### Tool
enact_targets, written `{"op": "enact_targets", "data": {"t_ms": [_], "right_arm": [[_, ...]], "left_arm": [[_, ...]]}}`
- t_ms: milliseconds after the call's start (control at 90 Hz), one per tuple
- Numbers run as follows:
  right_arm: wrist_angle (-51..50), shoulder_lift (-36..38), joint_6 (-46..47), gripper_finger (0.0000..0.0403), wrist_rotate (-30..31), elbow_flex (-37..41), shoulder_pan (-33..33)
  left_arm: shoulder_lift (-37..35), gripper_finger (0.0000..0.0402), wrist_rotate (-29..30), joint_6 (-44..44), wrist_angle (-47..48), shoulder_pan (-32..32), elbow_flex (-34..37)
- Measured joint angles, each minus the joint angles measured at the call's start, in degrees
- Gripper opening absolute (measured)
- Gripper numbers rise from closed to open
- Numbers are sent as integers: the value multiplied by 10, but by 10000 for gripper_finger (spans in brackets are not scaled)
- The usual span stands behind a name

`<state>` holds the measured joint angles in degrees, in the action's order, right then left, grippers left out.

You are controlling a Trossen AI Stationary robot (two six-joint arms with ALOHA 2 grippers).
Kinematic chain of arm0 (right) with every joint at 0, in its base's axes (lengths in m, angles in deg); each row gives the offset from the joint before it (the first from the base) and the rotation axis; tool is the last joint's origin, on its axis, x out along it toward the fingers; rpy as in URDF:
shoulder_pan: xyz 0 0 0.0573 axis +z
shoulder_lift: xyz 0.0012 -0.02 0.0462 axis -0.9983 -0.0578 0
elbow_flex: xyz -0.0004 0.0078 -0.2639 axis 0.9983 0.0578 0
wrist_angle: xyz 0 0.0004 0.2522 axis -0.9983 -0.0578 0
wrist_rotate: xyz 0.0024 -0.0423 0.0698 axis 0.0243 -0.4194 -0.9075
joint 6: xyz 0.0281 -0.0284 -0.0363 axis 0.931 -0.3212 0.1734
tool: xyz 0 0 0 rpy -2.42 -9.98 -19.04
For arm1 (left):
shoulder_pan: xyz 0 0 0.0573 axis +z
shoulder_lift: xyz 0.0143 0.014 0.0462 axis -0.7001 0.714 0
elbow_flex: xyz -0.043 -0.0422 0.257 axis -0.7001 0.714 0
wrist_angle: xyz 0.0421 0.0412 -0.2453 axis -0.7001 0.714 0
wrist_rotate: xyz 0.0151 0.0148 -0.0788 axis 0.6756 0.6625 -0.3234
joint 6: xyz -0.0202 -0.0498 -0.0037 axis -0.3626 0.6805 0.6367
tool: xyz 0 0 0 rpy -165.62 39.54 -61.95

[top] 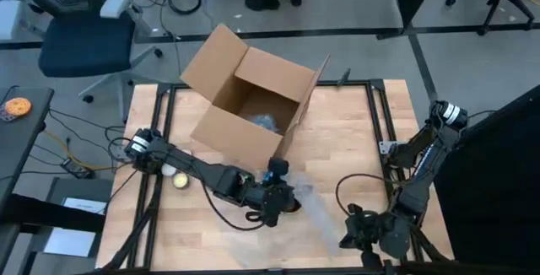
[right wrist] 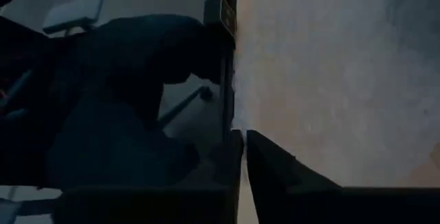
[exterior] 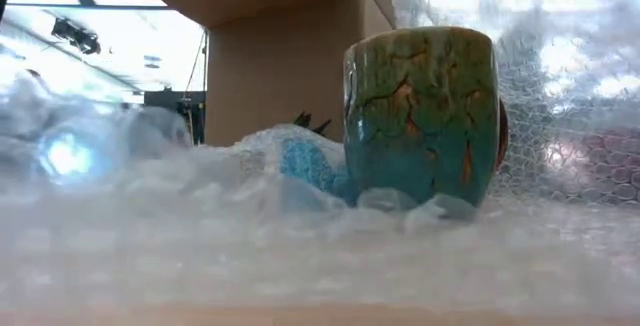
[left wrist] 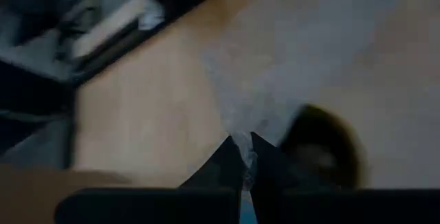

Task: Wrap mug
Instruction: Wrap the brown mug with the bubble wrap on the table

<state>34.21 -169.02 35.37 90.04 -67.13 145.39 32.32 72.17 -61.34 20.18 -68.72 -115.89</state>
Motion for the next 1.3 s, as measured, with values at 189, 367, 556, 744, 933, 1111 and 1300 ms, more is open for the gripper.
{"op": "enact_targets", "data": {"t_ms": [189,367,556,744,933,1111,1300], "right_arm": [[-4,0,0,1,-3,0,-2],[-8,4,-4,0,-4,0,-3],[-32,29,-24,0,26,0,-4],[-71,74,-37,0,74,0,-4],[-75,90,-60,0,84,0,-3],[-79,90,-60,0,81,0,-3],[-80,90,-60,0,79,0,-3]], "left_arm": [[0,0,-80,36,7,-4,0],[0,0,-108,50,27,-12,14],[0,0,-75,52,38,-12,21],[0,0,-56,52,30,-2,22],[0,10,-56,52,46,-1,22],[0,57,-56,58,89,-6,9],[0,109,-136,95,103,-6,-11]]}}
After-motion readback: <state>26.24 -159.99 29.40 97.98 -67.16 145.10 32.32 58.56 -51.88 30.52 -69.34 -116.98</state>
